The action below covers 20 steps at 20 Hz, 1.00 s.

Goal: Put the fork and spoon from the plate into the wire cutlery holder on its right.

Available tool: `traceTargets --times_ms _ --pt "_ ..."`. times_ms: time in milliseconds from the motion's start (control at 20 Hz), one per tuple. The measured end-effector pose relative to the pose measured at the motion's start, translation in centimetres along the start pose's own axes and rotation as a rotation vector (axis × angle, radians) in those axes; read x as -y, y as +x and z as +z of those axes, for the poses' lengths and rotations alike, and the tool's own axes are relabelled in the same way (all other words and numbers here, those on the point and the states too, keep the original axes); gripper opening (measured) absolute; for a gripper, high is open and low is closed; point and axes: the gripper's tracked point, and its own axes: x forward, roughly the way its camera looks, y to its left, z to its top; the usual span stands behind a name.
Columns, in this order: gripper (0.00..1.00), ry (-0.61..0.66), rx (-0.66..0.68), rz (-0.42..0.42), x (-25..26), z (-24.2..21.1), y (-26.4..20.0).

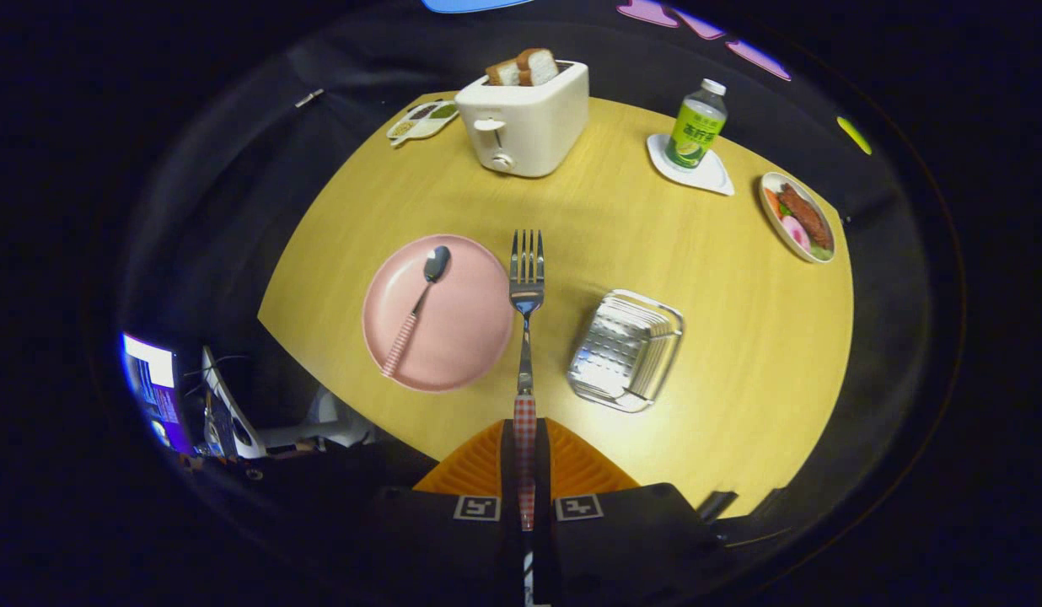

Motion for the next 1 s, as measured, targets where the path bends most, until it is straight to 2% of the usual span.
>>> traceTargets --times_ms 200,350,550,700,850,1000 --pt "0.09 -0.030 -0.210 -0.053 4.7 -2.3 -1.3" --pt "0.09 -0.066 -0.406 -0.059 5.9 -4.1 -0.7" --pt "0.09 -0.140 -0.619 -0.136 7.3 -4.2 0.5" --pt "0.09 -0.162 -0.691 -0.171 7.1 -2.8 1.6" --pt "0.10 -0.148 -0.709 -0.177 6.8 -1.8 2.7" --pt "0.16 -0.142 -0.686 -0.169 6.8 -1.2 3.4"
